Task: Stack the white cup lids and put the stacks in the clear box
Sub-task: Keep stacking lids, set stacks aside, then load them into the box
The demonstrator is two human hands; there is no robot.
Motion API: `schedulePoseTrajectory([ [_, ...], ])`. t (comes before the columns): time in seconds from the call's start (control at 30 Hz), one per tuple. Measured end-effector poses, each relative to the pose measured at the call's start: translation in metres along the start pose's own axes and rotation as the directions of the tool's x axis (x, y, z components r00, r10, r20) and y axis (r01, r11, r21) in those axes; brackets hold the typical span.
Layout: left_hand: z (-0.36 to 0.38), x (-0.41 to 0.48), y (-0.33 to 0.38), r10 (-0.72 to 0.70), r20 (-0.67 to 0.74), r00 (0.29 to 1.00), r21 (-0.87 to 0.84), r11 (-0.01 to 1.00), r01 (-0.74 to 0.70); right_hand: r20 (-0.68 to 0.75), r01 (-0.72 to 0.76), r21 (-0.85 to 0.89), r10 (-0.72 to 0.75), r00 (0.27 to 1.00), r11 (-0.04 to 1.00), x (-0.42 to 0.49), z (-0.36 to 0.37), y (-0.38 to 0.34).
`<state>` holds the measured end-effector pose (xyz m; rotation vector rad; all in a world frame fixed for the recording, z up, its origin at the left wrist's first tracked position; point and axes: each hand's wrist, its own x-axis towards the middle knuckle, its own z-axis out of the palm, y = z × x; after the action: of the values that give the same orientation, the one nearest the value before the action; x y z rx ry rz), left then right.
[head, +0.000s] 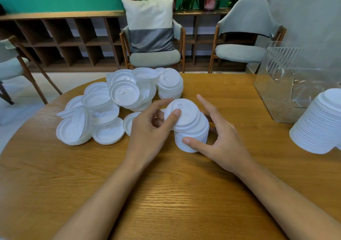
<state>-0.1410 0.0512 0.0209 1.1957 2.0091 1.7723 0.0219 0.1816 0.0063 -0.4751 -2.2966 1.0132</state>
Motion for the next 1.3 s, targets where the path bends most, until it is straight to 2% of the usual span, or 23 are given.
schedulePoseTrajectory([
  [0.13,0.004,-0.004,0.0,0.02,0.063,0.998,0.086,0.996,-0.025,0.013,0.061,-0.026,-0.06,0.998,0.998,-0.001,0.002,-0.001],
  [0.33,0.001,-0.005,0.002,0.103,0.099,0.99,0.249,0.96,-0.125,0.015,0.072,-0.012,-0.072,0.997,0.997,0.0,0.002,0.0],
  [0.7,0.0,-0.004,0.001,0.101,0.215,0.971,0.145,0.98,-0.134,0.053,0.043,-0.004,-0.043,0.998,0.999,0.0,0.0,0.004],
  [0.93,-0.007,0.001,-0.006,0.116,0.29,0.95,0.239,0.952,-0.19,0.05,0.024,-0.016,-0.023,0.998,1.0,0.001,0.001,0.003],
  [1.03,-0.017,0.001,-0.012,0.168,0.249,0.954,0.318,0.916,-0.244,0.001,0.04,-0.048,-0.04,0.999,0.998,0.0,0.0,0.005],
  [1.1,-0.021,0.003,-0.017,0.268,0.169,0.948,0.415,0.853,-0.316,-0.031,0.022,-0.074,-0.024,0.999,0.997,0.0,-0.003,0.006],
  [1.13,-0.021,0.004,-0.019,0.296,0.172,0.94,0.467,0.815,-0.342,-0.045,0.009,-0.085,-0.013,0.999,0.996,0.0,-0.004,0.007],
  [1.3,-0.016,0.006,-0.028,0.238,0.333,0.912,0.621,0.672,-0.402,-0.074,-0.018,-0.106,0.01,0.997,0.994,0.0,-0.005,0.009],
])
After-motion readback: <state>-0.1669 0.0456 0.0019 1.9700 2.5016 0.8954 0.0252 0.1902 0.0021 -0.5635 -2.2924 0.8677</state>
